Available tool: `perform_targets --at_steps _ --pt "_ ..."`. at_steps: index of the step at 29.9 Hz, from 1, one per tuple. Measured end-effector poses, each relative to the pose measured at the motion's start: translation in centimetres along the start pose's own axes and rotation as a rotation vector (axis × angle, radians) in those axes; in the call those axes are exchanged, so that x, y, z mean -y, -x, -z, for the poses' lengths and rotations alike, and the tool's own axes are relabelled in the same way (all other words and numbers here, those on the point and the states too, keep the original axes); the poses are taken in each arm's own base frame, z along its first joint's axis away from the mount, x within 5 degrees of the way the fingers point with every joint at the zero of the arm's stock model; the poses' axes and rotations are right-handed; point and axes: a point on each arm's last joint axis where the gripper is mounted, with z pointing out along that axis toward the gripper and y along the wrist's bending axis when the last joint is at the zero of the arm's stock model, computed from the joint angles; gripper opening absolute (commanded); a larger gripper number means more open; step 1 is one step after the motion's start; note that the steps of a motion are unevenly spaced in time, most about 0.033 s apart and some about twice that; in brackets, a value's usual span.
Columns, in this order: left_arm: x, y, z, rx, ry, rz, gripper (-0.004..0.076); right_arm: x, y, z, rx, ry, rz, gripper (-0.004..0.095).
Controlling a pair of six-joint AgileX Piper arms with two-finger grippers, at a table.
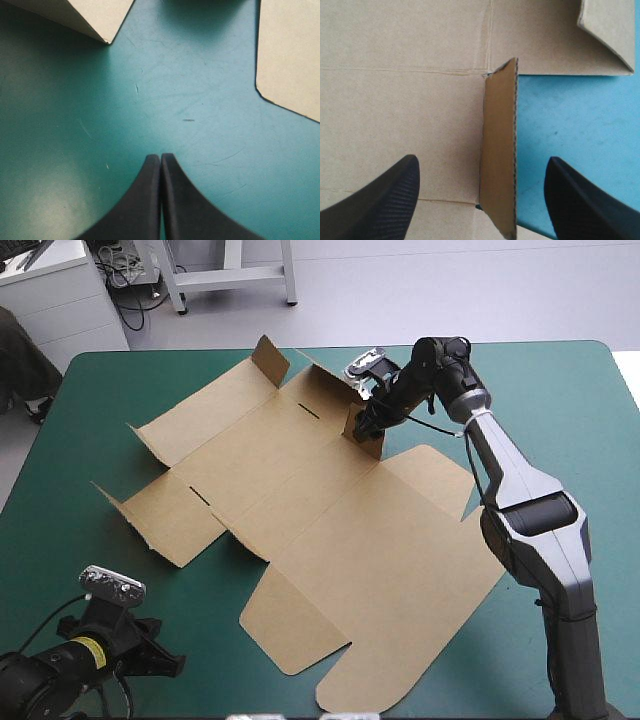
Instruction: Fold the box
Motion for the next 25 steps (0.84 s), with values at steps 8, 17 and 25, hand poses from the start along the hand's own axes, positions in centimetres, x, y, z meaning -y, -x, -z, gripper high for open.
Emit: perform_targets --at_steps 8,17,25 --pt "0.0 0.0 0.0 0.0 0.0 0.0 -0.0032 0.4 -0.3 -2.2 -0.003 0.021 -0.009 0.0643" --pt "0.0 0.0 0.0 0.0 0.0 0.0 -0.0032 -0.3 0.3 -3.2 0.026 0.008 0.015 0.0153" --pt "0.0 0.0 0.0 0.0 0.0 0.0 -0.0032 -0.2 0.3 -3.2 0.016 -0.024 0.051 -0.0023"
